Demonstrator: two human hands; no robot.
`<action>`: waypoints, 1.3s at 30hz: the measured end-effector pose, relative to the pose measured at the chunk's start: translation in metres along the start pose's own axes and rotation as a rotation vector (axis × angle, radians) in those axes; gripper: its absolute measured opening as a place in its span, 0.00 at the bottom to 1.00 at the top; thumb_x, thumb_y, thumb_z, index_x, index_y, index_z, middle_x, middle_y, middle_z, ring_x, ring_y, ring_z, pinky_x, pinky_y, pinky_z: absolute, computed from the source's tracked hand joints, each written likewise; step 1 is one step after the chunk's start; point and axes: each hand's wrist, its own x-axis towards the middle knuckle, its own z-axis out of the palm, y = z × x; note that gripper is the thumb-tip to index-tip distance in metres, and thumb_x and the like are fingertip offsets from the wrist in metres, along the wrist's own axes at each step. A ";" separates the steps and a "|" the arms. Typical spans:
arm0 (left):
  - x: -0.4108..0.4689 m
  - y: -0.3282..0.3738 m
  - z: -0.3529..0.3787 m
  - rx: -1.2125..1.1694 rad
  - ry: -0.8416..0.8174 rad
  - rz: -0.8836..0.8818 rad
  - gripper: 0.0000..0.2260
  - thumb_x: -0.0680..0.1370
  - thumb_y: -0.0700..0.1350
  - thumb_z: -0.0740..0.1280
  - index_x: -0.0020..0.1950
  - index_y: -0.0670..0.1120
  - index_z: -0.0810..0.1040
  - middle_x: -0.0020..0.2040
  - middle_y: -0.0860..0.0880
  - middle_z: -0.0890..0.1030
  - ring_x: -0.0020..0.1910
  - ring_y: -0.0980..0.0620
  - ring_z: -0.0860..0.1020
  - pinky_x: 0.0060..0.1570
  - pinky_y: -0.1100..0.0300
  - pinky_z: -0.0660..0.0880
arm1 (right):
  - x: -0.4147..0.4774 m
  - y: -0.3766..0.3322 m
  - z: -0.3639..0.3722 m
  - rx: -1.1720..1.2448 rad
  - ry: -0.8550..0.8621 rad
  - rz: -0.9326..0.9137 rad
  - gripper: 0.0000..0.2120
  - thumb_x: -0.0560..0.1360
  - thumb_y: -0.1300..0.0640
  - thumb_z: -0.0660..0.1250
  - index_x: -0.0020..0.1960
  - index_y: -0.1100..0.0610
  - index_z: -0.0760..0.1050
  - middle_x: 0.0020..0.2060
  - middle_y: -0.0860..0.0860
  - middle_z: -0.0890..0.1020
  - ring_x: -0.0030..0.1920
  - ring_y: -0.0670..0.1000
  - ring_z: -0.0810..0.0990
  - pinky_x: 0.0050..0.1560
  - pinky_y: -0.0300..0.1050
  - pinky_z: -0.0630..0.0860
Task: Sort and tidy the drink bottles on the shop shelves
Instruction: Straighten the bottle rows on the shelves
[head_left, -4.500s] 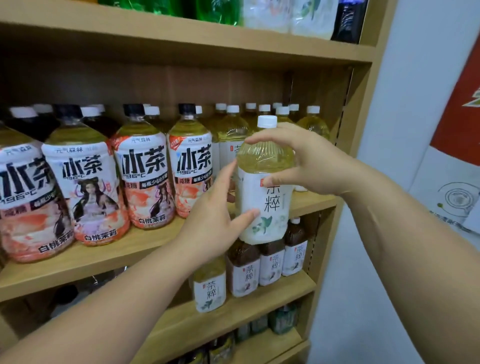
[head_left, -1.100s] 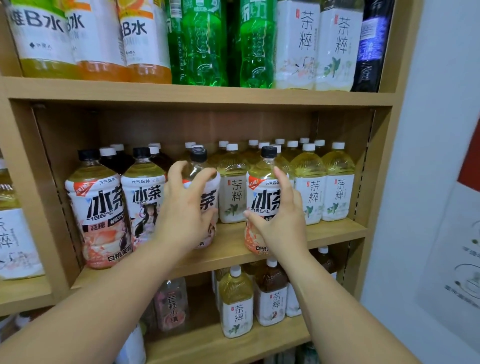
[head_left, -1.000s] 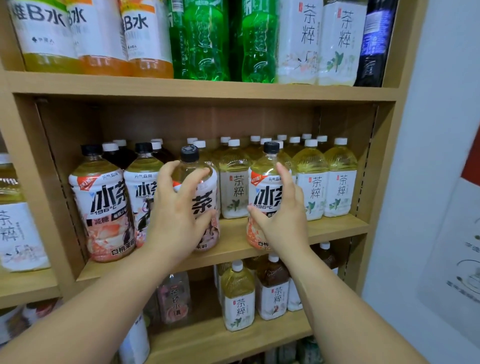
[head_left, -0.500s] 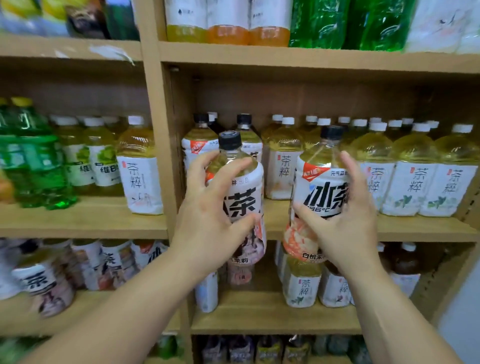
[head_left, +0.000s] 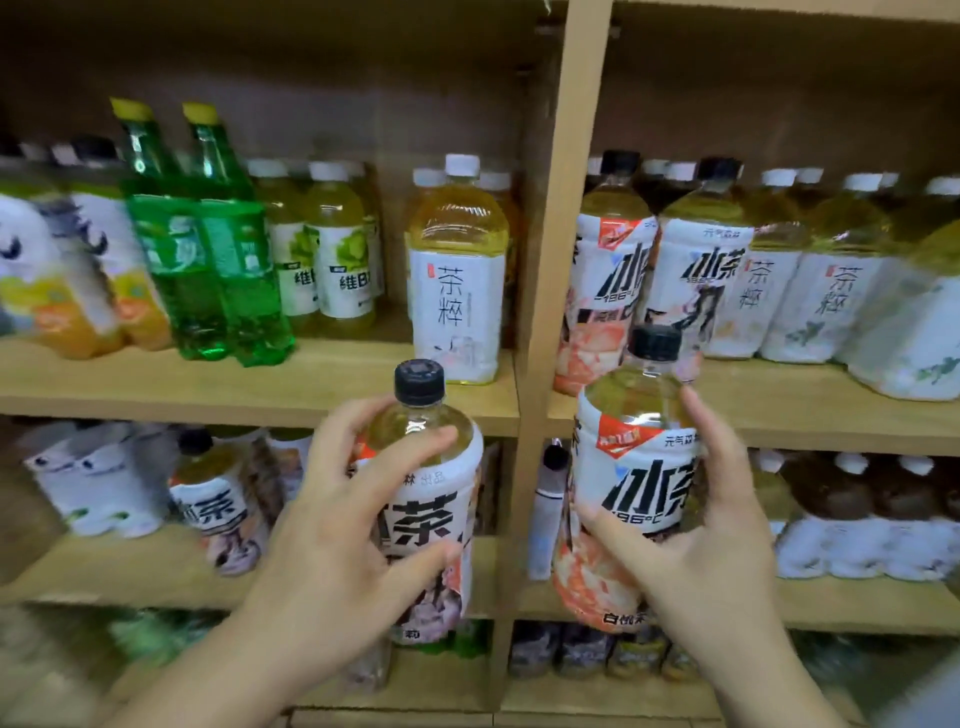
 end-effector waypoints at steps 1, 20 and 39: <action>-0.009 -0.018 -0.007 0.000 -0.009 -0.030 0.35 0.66 0.53 0.78 0.70 0.67 0.70 0.75 0.60 0.59 0.71 0.72 0.59 0.64 0.76 0.60 | -0.005 -0.004 0.014 0.007 0.002 0.003 0.52 0.62 0.52 0.84 0.73 0.26 0.58 0.72 0.37 0.70 0.73 0.46 0.71 0.71 0.59 0.71; -0.061 -0.219 0.018 0.140 -0.113 -0.378 0.30 0.72 0.48 0.79 0.71 0.57 0.73 0.72 0.50 0.59 0.62 0.43 0.74 0.49 0.52 0.78 | -0.054 -0.044 0.164 -0.050 -0.275 0.190 0.50 0.65 0.52 0.83 0.68 0.19 0.55 0.65 0.26 0.67 0.70 0.40 0.71 0.70 0.57 0.73; -0.092 -0.263 0.020 0.362 -0.218 -0.189 0.37 0.71 0.49 0.79 0.76 0.52 0.66 0.74 0.35 0.65 0.61 0.34 0.78 0.39 0.49 0.81 | -0.061 0.019 0.252 -0.068 -0.269 0.537 0.56 0.59 0.57 0.86 0.77 0.43 0.58 0.69 0.44 0.74 0.69 0.46 0.73 0.69 0.52 0.75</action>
